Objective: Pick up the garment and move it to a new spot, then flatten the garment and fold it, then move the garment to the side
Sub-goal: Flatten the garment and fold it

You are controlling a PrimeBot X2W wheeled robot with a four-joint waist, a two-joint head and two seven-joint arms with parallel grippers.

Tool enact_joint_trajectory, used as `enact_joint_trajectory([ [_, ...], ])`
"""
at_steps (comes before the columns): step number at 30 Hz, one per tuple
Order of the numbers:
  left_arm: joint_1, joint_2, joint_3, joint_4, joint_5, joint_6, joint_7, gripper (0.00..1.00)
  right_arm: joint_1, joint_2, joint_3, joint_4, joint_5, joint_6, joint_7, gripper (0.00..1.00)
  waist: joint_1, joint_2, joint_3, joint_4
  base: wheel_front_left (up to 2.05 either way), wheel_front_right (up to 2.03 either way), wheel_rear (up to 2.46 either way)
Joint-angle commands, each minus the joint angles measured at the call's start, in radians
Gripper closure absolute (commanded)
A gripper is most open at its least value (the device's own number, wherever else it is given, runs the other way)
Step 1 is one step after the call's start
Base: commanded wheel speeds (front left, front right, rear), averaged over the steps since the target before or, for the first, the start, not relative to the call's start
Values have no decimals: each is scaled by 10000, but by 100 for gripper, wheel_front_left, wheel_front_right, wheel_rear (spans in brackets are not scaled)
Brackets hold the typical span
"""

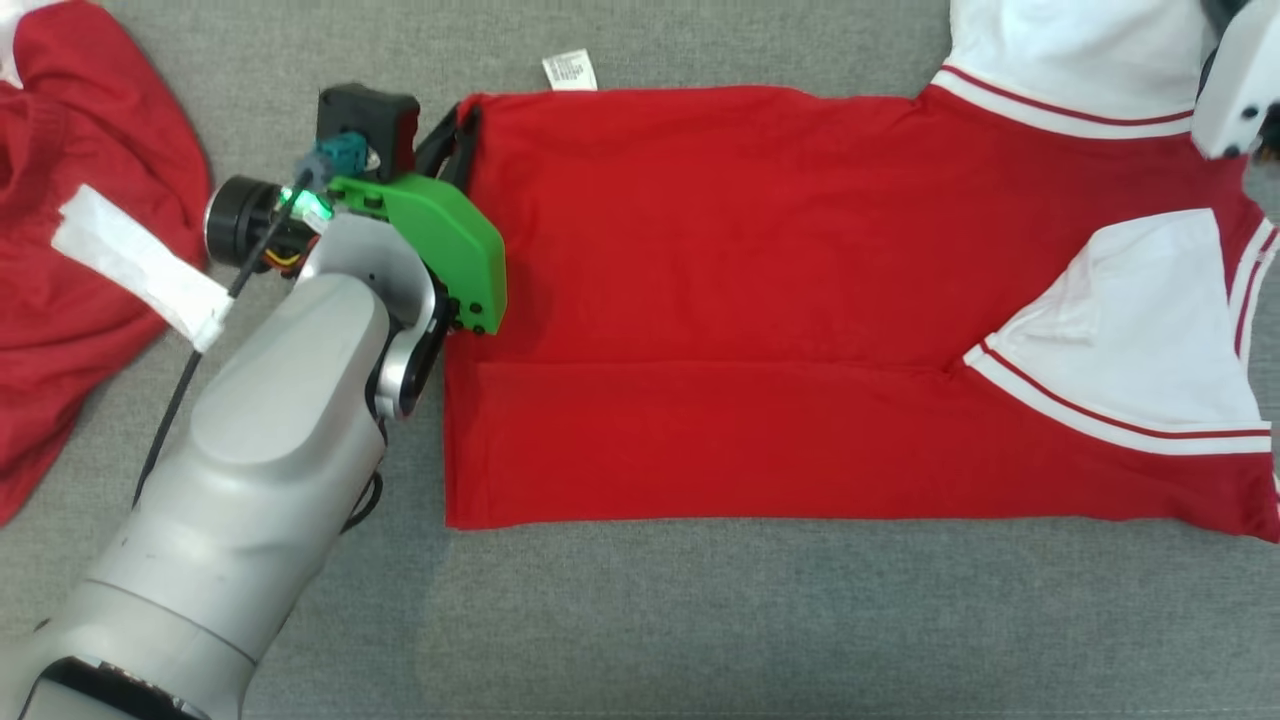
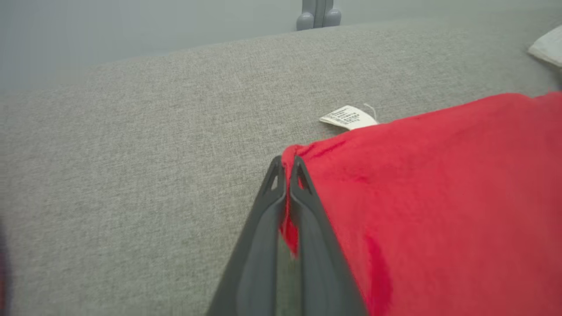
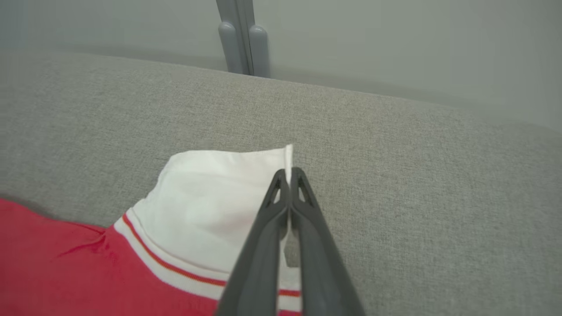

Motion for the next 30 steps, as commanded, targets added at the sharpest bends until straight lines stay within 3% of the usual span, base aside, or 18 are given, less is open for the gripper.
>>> enact_joint_trajectory([
  [1, 246, 127, -104, 58, 70, -114, -125, 100, 425, -100, 17, -203, 169, -14, -30, 100, -1, 0, -347, -156, 0, 0, 0],
  [12, 1261, 503, -181, 420, 106, -374, -1422, 100, 2997, -372, -409, -1670, 912, -14, 160, 100, -1, 0, -1166, -517, 0, 0, 0],
  [26, 2391, 794, -274, 268, 703, -838, -2614, 100, 5734, 62, -1761, -3483, 902, -14, 456, 100, -1, 0, -1922, -909, 0, 0, 0],
  [30, 2862, 974, 42, -36, 957, -732, -2634, 100, 6327, 229, -1989, -3880, 808, -14, 579, 100, -1, 0, -2091, -955, 0, 0, 0],
])
